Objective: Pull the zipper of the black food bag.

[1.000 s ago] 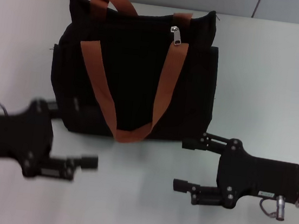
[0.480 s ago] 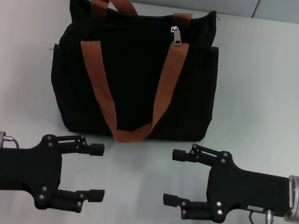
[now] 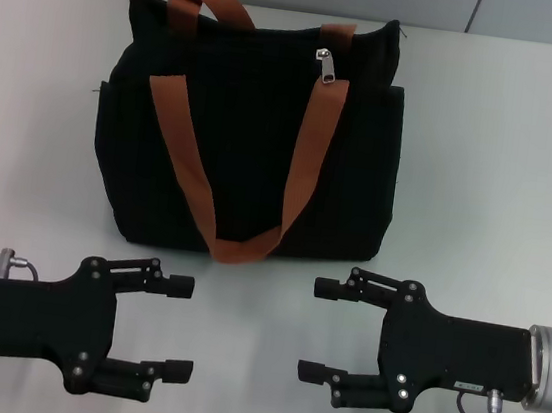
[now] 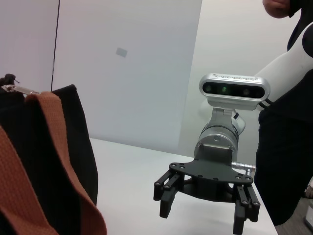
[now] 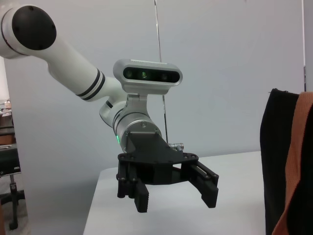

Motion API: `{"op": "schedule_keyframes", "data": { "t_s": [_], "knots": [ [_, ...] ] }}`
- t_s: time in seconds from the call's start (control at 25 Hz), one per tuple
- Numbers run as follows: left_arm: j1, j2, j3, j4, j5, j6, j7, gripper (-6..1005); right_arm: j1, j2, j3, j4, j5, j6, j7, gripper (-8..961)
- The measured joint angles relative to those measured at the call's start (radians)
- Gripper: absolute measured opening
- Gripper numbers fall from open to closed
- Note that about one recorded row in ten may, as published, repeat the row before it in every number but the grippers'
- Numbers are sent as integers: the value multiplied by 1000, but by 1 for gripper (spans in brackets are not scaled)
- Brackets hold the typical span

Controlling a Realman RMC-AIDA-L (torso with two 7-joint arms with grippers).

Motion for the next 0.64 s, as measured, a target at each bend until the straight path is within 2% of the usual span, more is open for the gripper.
{"op": "schedule_keyframes", "data": {
  "t_s": [0.64],
  "knots": [
    [5,1,-4,0,1,0,5,813,0,0,0,0,0,6,0,814]
  ]
}}
